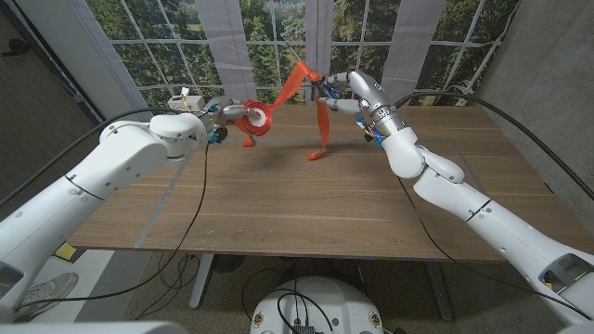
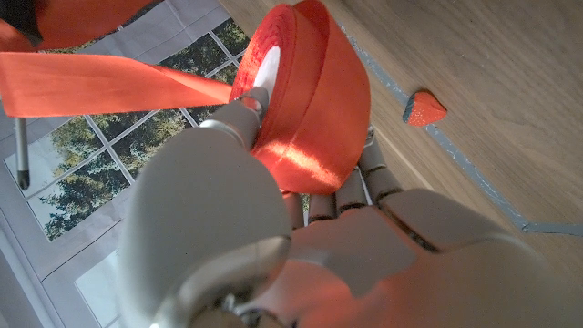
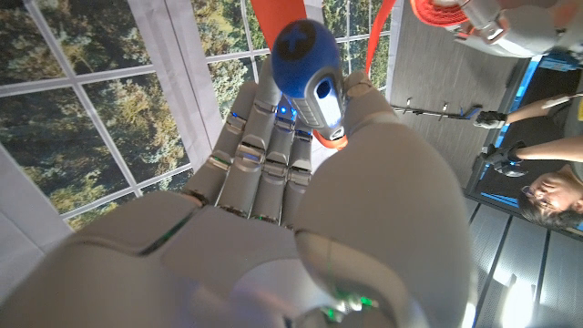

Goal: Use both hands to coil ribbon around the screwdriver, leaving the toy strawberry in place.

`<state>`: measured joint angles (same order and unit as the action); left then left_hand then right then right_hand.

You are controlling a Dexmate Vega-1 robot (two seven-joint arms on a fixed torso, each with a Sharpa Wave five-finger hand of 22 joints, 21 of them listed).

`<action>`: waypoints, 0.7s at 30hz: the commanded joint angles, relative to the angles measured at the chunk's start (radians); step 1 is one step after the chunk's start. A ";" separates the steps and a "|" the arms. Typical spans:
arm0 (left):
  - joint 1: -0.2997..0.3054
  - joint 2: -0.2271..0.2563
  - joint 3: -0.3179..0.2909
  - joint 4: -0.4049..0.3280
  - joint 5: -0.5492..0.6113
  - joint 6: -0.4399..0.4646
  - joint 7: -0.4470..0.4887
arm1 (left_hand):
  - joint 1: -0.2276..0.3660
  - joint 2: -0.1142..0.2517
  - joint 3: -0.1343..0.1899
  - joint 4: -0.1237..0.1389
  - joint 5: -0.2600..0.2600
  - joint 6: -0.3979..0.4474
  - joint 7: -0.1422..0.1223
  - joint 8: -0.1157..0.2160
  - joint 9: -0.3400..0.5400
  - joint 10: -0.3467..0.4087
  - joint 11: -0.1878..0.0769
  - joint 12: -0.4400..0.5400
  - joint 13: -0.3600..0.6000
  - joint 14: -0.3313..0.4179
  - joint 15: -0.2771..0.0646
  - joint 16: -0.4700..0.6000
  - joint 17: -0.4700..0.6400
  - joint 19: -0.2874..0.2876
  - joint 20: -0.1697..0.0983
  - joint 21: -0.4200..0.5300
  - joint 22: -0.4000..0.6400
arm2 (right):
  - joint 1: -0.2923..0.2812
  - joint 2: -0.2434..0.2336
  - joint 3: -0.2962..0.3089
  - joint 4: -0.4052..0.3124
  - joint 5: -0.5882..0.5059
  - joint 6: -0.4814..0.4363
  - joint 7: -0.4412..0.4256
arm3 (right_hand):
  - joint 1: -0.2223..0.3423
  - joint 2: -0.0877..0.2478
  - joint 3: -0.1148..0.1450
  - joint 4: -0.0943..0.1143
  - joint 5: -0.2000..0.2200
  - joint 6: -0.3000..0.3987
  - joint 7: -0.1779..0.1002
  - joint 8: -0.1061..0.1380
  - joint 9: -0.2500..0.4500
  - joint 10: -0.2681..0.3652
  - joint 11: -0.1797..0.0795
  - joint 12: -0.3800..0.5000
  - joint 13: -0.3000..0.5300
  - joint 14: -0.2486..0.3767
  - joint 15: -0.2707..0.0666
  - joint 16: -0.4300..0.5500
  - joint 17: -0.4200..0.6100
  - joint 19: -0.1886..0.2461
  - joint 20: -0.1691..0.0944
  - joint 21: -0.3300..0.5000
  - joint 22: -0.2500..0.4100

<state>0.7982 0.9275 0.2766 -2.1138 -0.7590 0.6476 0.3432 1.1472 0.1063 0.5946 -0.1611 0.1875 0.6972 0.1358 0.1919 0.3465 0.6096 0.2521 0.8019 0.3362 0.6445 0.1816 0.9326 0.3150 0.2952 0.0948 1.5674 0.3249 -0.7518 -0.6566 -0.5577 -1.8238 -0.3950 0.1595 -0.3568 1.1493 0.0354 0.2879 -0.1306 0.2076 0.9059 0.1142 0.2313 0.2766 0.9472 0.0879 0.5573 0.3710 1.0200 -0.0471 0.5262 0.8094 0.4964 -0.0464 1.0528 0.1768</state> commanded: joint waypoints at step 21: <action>-0.200 -0.048 0.103 0.082 0.074 0.045 -0.108 | 0.075 0.080 0.001 0.005 0.007 0.261 0.003 0.004 -0.002 0.338 -0.297 0.056 0.256 0.251 -0.316 0.018 0.261 0.009 -0.002 0.005 -0.002 | 0.013 0.038 0.011 0.011 0.050 0.218 0.153 | 0.121 0.117 0.010 0.000 0.007 0.146 -0.152 0.004 0.005 0.101 -0.100 0.002 0.145 0.102 -0.170 -0.003 0.012 -0.019 -0.033 0.005 0.002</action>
<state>0.7152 0.8935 0.3136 -2.0747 -0.7230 0.6676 0.3346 1.1507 0.1028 0.5929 -0.1603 0.1874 0.6995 0.1342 0.1925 0.3406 0.6096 0.2521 0.8019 0.3362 0.6445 0.1816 0.9326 0.3151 0.2951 0.0950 1.5674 0.3200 -0.7631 -0.6464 -0.5270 -1.8347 -0.3255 0.3349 -0.2505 1.1493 0.0354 0.2897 -0.1314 0.2071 0.9057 0.1140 0.2266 0.2801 0.9486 0.0892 0.5563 0.3711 1.0183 -0.0487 0.5224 0.8179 0.4837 -0.0444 1.0531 0.1769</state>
